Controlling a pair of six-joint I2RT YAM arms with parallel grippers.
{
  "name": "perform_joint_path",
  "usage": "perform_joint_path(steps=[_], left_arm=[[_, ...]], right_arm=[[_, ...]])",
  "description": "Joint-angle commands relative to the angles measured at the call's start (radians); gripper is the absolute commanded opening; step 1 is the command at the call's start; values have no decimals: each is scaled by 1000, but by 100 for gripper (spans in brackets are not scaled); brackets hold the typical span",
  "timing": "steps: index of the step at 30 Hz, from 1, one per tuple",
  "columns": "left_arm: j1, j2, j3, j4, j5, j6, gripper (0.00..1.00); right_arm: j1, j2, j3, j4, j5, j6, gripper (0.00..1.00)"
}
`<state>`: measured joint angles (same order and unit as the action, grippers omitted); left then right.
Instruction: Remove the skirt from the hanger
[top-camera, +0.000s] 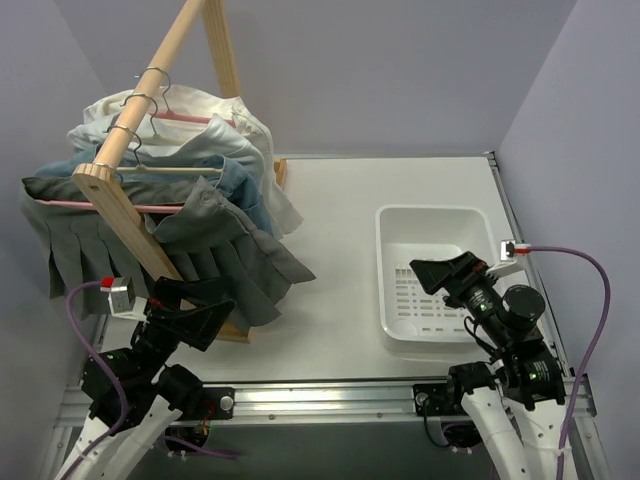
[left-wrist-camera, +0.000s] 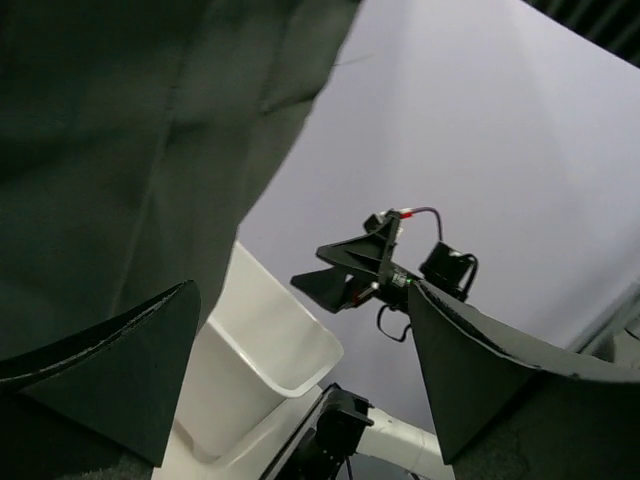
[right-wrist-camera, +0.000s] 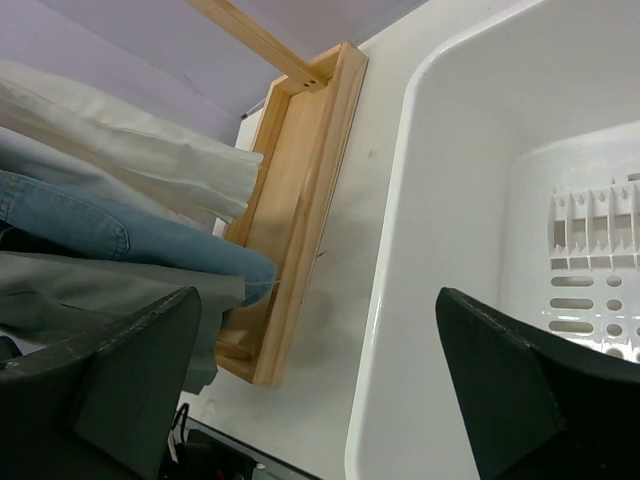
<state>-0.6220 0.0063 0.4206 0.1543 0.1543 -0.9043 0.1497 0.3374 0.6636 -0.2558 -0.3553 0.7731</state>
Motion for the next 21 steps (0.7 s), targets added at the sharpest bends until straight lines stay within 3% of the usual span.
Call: perform_joint_path(steps=[1,5,10,13,16,17,21], left_arm=[[-2,-77,116,-441,-170,-27,94],[-2,-80,167,-565,-162,-57,94],[-4,-75,187,-625,14,-67,94],[-5,-78,169,-662,16,-131,94],[-5,-75,147,-651,34,-133,94],[-5,-69,153,-668,13,-128,94],[-5,-57,252,-826,-107,-53,94]], right_arm=[[-6,58,60,27,6,-50,100],[-7,190,160,27,-19,-55,100],[5,380,227,269,-233,-55,100],[86,561,364,204,-208,-113,100],[389,725,604,92,72,-225,100],[550,832,754,54,144,-254,100],[855,1061,1086,-114,496,-398,100]])
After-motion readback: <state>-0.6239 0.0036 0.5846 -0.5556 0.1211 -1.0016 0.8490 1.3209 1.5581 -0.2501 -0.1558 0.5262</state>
